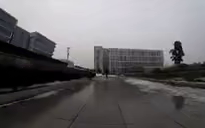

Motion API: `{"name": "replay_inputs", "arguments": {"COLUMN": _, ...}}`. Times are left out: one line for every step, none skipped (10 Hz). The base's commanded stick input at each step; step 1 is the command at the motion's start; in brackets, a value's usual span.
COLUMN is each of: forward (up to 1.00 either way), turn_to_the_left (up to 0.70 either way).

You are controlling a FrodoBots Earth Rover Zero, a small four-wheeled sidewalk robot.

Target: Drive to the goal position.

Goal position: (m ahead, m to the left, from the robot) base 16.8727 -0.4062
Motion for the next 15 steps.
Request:
{"name": "replay_inputs", "arguments": {"forward": 1.0, "turn_to_the_left": 0.0}}
{"name": "replay_inputs", "arguments": {"forward": 1.0, "turn_to_the_left": 0.0}}
{"name": "replay_inputs", "arguments": {"forward": 1.0, "turn_to_the_left": 0.0}}
{"name": "replay_inputs", "arguments": {"forward": 1.0, "turn_to_the_left": 0.0}}
{"name": "replay_inputs", "arguments": {"forward": 1.0, "turn_to_the_left": 0.0}}
{"name": "replay_inputs", "arguments": {"forward": 1.0, "turn_to_the_left": 0.0}}
{"name": "replay_inputs", "arguments": {"forward": 1.0, "turn_to_the_left": 0.0}}
{"name": "replay_inputs", "arguments": {"forward": 1.0, "turn_to_the_left": 0.0}}
{"name": "replay_inputs", "arguments": {"forward": 1.0, "turn_to_the_left": 0.0}}
{"name": "replay_inputs", "arguments": {"forward": 1.0, "turn_to_the_left": 0.0}}
{"name": "replay_inputs", "arguments": {"forward": 1.0, "turn_to_the_left": 0.0}}
{"name": "replay_inputs", "arguments": {"forward": 1.0, "turn_to_the_left": 0.0}}
{"name": "replay_inputs", "arguments": {"forward": 1.0, "turn_to_the_left": 0.0}}
{"name": "replay_inputs", "arguments": {"forward": 1.0, "turn_to_the_left": 0.0}}
{"name": "replay_inputs", "arguments": {"forward": 1.0, "turn_to_the_left": 0.0}}
